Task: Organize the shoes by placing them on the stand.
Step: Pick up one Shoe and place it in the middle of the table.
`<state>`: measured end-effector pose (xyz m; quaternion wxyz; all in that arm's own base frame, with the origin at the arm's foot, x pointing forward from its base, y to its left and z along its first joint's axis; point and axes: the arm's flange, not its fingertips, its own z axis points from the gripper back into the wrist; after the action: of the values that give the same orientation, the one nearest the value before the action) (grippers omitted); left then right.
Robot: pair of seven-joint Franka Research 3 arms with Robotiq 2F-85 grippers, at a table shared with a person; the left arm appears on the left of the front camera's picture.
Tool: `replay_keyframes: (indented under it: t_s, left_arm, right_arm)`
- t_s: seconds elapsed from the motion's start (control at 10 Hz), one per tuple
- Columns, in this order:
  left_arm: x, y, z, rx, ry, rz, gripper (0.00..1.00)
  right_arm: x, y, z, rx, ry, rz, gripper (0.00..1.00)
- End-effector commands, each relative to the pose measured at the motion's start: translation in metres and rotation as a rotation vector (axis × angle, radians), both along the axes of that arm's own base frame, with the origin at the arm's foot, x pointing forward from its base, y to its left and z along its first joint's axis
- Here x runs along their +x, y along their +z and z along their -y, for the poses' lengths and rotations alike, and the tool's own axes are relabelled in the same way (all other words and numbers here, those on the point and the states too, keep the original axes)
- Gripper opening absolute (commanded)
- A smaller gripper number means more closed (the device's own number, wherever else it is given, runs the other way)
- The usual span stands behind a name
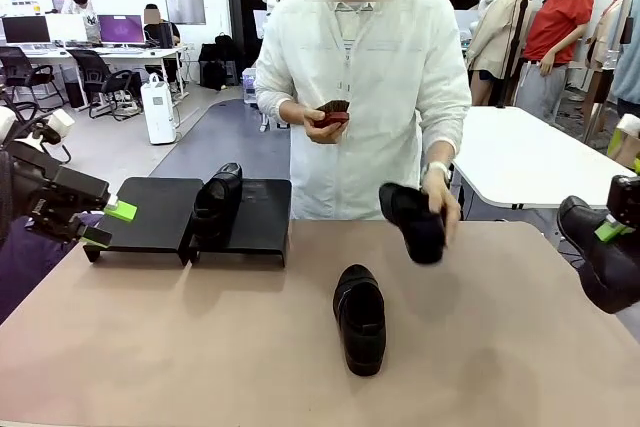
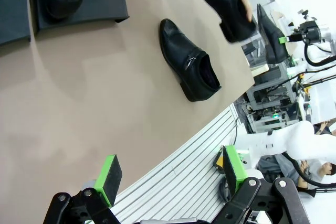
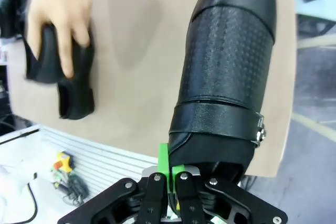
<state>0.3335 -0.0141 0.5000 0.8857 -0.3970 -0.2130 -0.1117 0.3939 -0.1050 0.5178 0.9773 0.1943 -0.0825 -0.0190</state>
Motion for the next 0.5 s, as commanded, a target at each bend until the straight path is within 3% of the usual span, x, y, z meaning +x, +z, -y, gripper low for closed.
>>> replay_keyframes:
  t_s: [0.0,0.1,0.2,0.4]
  left_arm:
    - [-0.001,0.001,0.0,-0.02,0.005,0.003,1.0]
    - [-0.001,0.001,0.0,-0.02,0.005,0.003,1.0]
    - [-0.001,0.001,0.0,-0.02,0.005,0.003,1.0]
    - [-0.001,0.001,0.0,-0.02,0.005,0.003,1.0]
  right_arm:
    - [-0.011,0.018,0.008,-0.121,-0.084,0.001,0.0]
    - [-0.018,0.023,0.056,-0.116,-0.176,-0.038,0.0]
    - [-0.03,0.024,0.094,-0.044,-0.182,-0.044,0.0]
    - [-0.052,0.019,0.119,0.038,-0.244,-0.041,0.0]
